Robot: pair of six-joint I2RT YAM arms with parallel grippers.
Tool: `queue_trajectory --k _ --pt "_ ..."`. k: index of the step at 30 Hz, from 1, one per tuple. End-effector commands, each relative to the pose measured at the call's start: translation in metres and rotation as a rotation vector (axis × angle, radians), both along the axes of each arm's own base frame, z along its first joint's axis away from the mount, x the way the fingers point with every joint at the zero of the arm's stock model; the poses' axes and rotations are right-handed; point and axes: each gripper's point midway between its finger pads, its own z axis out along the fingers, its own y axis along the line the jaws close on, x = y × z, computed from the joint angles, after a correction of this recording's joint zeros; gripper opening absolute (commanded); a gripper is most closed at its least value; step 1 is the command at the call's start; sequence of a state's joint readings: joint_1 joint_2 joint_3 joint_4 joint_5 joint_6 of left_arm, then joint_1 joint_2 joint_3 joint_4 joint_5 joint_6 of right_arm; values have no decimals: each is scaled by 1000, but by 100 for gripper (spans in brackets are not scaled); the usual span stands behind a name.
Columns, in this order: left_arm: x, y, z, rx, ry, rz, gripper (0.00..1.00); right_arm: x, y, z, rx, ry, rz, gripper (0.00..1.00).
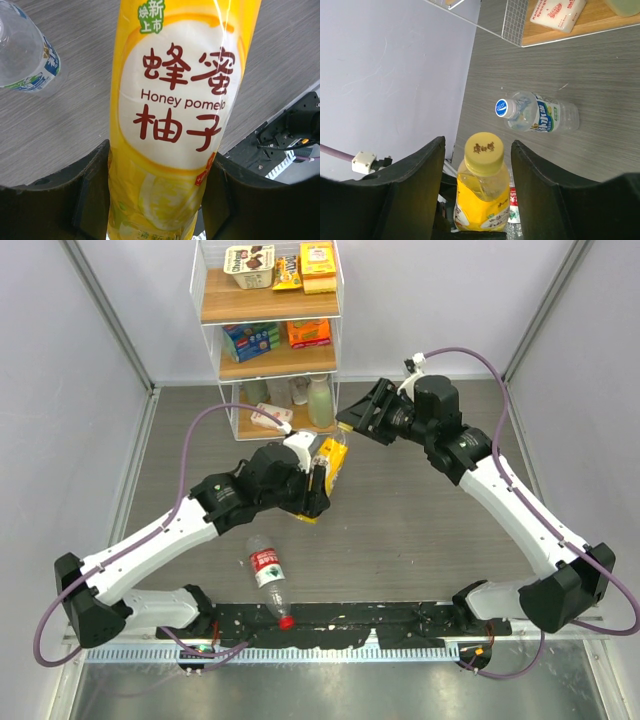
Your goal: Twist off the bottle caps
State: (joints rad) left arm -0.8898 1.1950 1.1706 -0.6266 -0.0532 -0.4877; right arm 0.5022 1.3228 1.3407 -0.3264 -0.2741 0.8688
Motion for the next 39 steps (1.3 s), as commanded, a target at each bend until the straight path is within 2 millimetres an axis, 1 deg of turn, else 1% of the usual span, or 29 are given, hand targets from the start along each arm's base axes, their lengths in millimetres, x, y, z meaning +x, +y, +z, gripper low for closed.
queue_trajectory --k 1,5,7,9,10,11,12,15,16,17,19,23,25,29,34,39 --pt "8 -4 12 33 -48 52 16 1 0 15 19 -47 -15 58" --pt "14 5 7 139 -78 132 14 2 -1 16 19 -53 -25 58" --pt "15 7 7 180 -99 158 13 2 0 14 8 -52 -27 58" --pt "15 7 8 207 -123 170 13 4 0 10 -11 -47 -29 60" --pt "16 8 10 213 -134 179 13 5 -2 9 -26 -50 -33 63" --pt "15 6 10 220 -141 180 13 6 0 3 -41 -37 -31 65" --pt "14 6 10 227 -148 185 13 7 -1 3 -57 -44 -35 69" --pt "16 8 12 264 -173 216 13 6 1 -3 -101 -34 -42 72" --pt "16 9 11 282 -178 223 13 4 5 -1 -108 -43 -33 73" --pt "16 9 11 294 -183 225 13 5 3 -3 -118 -38 -43 73" --pt "16 8 11 322 -193 225 13 5 5 -2 -129 -43 -43 73" --pt "14 3 12 356 -209 223 13 7 5 -10 -136 -15 -54 65" --pt "14 1 11 365 -215 220 13 7 4 -9 -122 -18 -62 64" --pt "13 4 10 383 -220 227 13 5 -1 1 -107 -45 -88 64" --pt "11 4 10 383 -224 228 13 4 -5 7 -97 -62 -104 64" --pt "9 2 8 387 -222 223 13 3 -4 4 -92 -56 -102 61"
